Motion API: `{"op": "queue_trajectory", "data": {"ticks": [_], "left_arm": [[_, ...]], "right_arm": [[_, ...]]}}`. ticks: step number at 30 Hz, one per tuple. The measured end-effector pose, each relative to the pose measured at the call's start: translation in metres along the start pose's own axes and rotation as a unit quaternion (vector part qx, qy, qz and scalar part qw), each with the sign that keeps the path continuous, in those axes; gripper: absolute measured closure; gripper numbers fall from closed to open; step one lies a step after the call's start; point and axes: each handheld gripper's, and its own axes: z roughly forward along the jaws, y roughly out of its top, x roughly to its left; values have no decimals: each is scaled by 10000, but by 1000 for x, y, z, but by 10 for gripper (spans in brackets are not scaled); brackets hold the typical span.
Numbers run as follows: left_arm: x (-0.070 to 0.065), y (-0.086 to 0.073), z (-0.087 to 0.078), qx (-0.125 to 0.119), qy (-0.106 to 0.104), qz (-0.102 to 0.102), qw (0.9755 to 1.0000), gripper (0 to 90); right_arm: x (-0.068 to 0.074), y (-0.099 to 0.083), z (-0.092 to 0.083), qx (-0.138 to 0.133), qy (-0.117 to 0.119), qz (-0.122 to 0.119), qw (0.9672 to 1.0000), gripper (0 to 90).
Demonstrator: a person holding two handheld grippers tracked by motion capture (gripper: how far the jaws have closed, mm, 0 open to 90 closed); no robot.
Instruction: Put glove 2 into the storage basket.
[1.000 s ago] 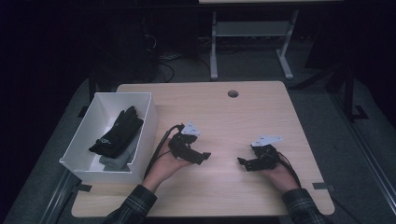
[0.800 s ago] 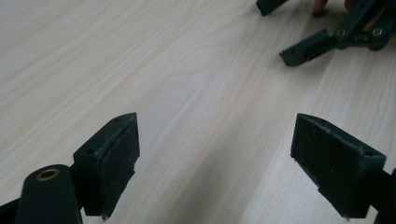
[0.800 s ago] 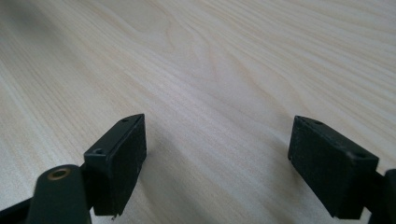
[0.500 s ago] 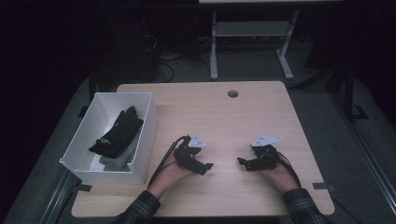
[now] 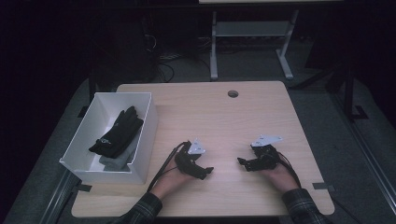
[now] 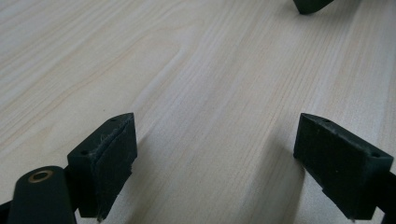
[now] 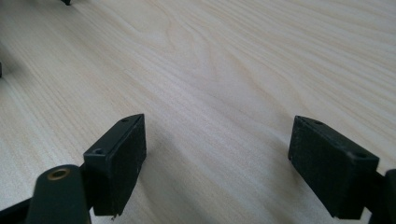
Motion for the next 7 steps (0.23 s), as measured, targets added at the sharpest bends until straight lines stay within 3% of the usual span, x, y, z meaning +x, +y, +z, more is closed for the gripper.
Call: {"op": "queue_trajectory", "data": {"ticks": [7], "left_arm": [[0, 0, 0, 0, -28, 23, 10000, 127]], "right_arm": [[0, 0, 0, 5, 2, -11, 10000, 189]]}}
